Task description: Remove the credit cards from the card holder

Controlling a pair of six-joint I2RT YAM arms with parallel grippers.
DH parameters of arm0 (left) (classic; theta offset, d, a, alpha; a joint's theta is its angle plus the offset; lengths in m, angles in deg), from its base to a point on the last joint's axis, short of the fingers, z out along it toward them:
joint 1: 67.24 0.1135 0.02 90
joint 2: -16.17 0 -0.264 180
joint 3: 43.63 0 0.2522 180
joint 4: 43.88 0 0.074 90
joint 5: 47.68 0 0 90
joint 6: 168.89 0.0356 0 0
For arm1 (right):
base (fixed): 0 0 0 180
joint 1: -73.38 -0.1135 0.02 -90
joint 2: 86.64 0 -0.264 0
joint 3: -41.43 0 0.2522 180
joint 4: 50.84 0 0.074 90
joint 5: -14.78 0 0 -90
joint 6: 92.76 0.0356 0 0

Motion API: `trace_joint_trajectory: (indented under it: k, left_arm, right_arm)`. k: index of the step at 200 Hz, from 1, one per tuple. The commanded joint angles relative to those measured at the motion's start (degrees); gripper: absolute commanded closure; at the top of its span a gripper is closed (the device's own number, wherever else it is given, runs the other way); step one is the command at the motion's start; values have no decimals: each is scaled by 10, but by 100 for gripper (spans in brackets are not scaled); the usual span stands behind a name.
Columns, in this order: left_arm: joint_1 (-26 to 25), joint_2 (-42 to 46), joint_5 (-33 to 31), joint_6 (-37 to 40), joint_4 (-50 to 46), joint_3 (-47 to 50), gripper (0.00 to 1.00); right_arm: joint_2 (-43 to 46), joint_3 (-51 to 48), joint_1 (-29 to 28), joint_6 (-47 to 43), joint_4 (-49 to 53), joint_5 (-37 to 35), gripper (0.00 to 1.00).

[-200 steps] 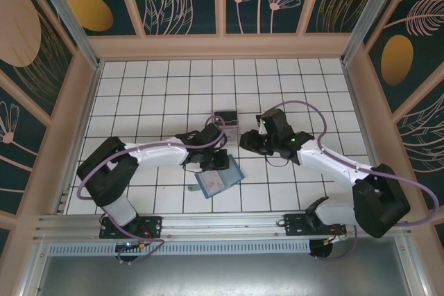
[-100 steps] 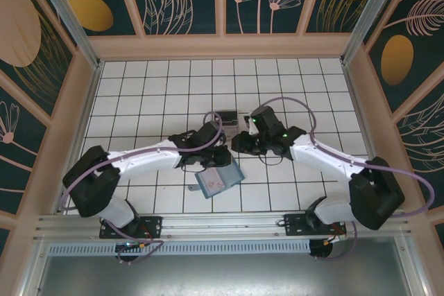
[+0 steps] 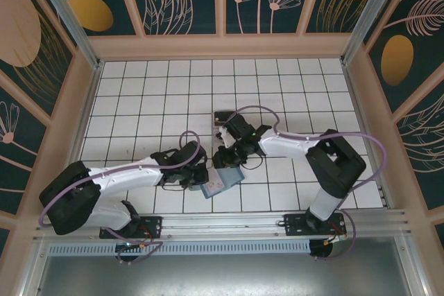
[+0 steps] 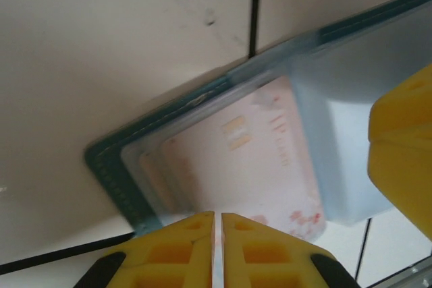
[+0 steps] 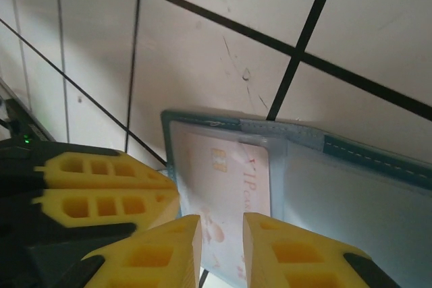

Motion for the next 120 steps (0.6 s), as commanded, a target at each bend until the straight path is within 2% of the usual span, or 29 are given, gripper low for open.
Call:
trace_joint_trajectory:
  k: [1,59,120]
  left_arm:
    - [3,10,-2,-25,9,19,88]
    - [3,-30,6,-20,45,30,88]
    - [6,-56,-14,2,17,21,88]
  right_arm:
    - [-21,23,-12,-26,3,31,77]
    - [-40,24,-14,-40,41,-21,76]
    - [2,5,-5,-22,49,-45,72]
